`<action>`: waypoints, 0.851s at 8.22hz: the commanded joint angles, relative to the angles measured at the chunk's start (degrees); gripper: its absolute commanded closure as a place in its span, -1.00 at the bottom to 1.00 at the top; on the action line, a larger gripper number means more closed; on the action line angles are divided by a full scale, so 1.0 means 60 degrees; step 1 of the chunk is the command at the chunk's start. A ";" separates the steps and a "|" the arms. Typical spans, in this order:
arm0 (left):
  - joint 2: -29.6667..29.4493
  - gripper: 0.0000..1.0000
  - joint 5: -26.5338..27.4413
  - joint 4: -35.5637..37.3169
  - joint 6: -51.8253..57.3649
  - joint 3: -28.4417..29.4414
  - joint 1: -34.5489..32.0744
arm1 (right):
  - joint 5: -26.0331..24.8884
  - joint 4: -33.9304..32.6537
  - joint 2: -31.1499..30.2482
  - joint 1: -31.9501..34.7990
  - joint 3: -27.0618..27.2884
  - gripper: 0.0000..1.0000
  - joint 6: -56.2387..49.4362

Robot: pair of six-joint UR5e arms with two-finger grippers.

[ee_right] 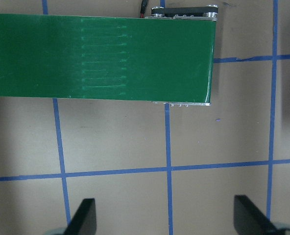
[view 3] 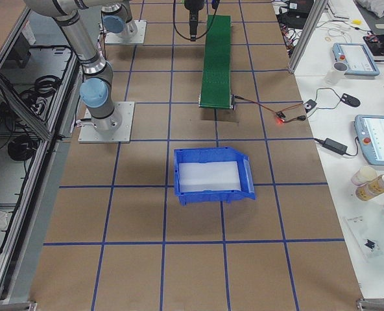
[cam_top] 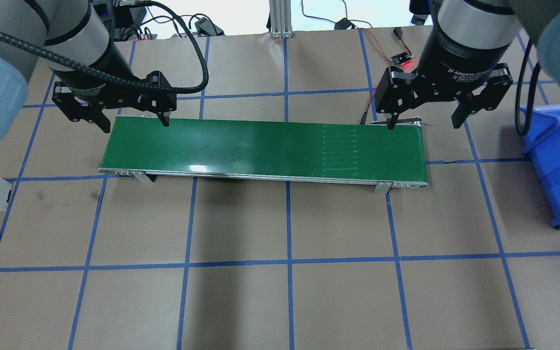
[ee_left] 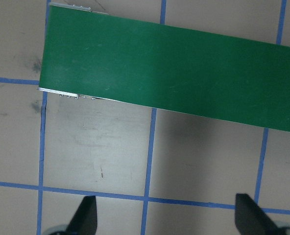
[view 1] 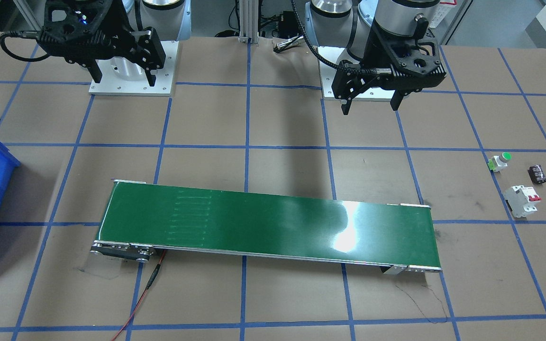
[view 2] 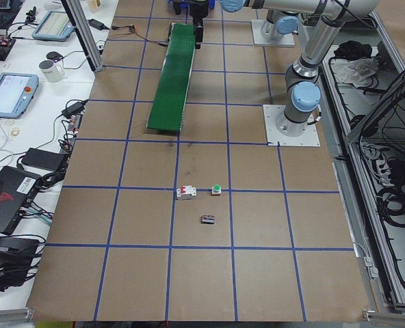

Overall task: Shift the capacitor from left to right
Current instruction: 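Move the left gripper off the belt toward the dark capacitor beside it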

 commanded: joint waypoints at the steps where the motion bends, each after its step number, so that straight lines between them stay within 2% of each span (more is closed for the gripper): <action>1: -0.0004 -1.00 0.0061 -0.0003 0.0044 0.0006 0.0021 | -0.0030 0.0025 -0.0004 -0.0004 0.0000 -1.00 0.0000; 2: -0.0091 -1.00 0.0061 0.0070 0.0116 0.0020 0.0195 | -0.0031 0.0040 -0.0004 -0.0004 0.0000 -1.00 0.0000; 3: -0.0179 -1.00 0.0032 0.0071 0.1379 0.0020 0.1024 | 0.0013 0.0069 -0.0004 -0.0004 0.0000 -1.00 0.0000; 5: -0.0223 -1.00 0.0016 0.0027 0.3273 0.0020 0.3801 | 0.0028 0.0069 -0.0004 0.0011 0.0000 -1.00 0.0000; 7: -0.0587 -1.00 0.0061 0.0070 0.4187 0.0020 0.5740 | 0.0014 0.0069 -0.0004 0.0011 0.0000 -1.00 0.0000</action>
